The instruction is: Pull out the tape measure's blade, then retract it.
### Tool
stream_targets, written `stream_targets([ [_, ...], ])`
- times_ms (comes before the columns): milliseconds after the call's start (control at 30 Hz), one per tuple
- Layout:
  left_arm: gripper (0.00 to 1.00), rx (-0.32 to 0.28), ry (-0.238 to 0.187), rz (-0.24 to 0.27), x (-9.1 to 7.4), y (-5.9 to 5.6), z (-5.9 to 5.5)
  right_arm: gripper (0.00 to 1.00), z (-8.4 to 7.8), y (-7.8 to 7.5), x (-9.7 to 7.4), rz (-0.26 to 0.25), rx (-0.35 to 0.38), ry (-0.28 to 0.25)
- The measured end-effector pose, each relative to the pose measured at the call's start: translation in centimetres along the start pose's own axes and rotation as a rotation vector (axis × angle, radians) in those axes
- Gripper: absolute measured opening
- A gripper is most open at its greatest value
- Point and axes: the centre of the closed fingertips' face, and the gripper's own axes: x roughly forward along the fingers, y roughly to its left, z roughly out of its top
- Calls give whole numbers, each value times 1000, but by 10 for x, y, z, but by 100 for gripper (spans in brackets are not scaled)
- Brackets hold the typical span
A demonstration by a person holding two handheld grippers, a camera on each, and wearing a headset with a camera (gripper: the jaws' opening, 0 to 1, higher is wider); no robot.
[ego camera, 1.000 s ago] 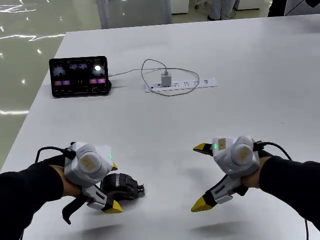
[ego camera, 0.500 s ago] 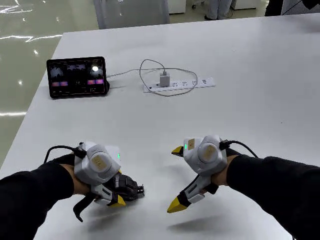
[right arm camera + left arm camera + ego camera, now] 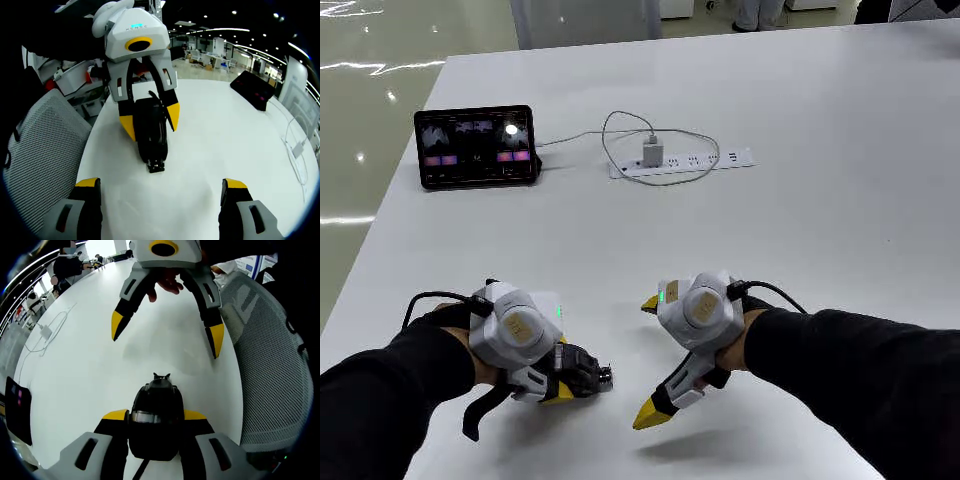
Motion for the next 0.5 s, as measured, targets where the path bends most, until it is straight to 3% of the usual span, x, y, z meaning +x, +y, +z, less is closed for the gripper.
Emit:
stream_targets([
  [200, 33, 2, 19, 7, 0, 0, -1, 99, 4, 2, 12, 2, -21, 7],
  [500, 33, -6, -18, 17, 0, 0, -1, 99, 18, -10, 20, -49, -33, -58],
])
